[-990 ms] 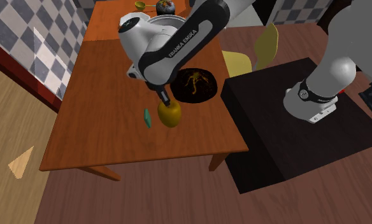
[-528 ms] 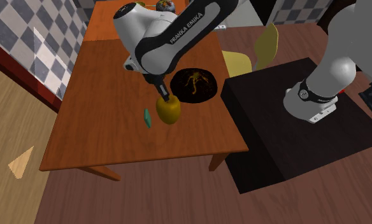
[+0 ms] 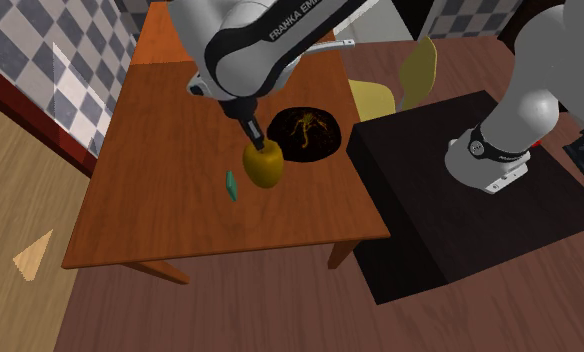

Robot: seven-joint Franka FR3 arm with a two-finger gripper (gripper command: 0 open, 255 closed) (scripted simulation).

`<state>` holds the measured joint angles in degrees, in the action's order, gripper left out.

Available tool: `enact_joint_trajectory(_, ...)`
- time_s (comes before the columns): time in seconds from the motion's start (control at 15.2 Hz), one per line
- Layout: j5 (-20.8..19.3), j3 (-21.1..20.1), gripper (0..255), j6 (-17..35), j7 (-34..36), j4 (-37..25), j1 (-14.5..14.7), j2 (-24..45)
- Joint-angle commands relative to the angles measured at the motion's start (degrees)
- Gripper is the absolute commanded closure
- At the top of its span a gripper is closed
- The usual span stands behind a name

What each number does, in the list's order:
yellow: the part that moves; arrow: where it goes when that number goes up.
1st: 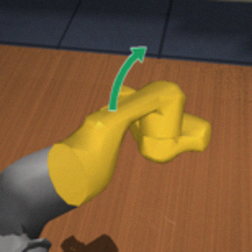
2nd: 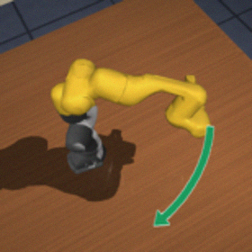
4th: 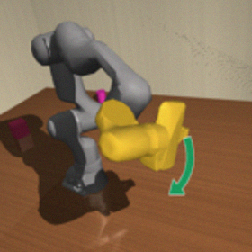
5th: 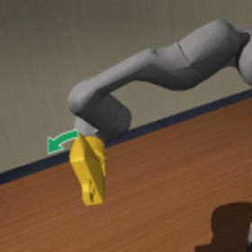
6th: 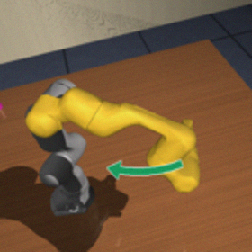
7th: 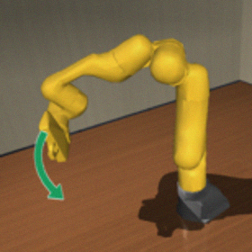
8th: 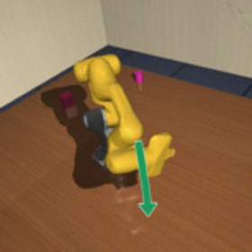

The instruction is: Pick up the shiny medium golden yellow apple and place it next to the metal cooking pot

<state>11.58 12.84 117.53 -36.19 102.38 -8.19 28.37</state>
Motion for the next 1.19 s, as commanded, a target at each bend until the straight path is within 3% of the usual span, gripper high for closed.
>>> enact_joint_trajectory(0.0,-0.3,0.2,255,-1.2,0.2,-0.2,0.1,-1.0)
enact_joint_trajectory(1.12,-2.3,1.0,255,-11.7,2.0,-4.8,0.5,-7.2)
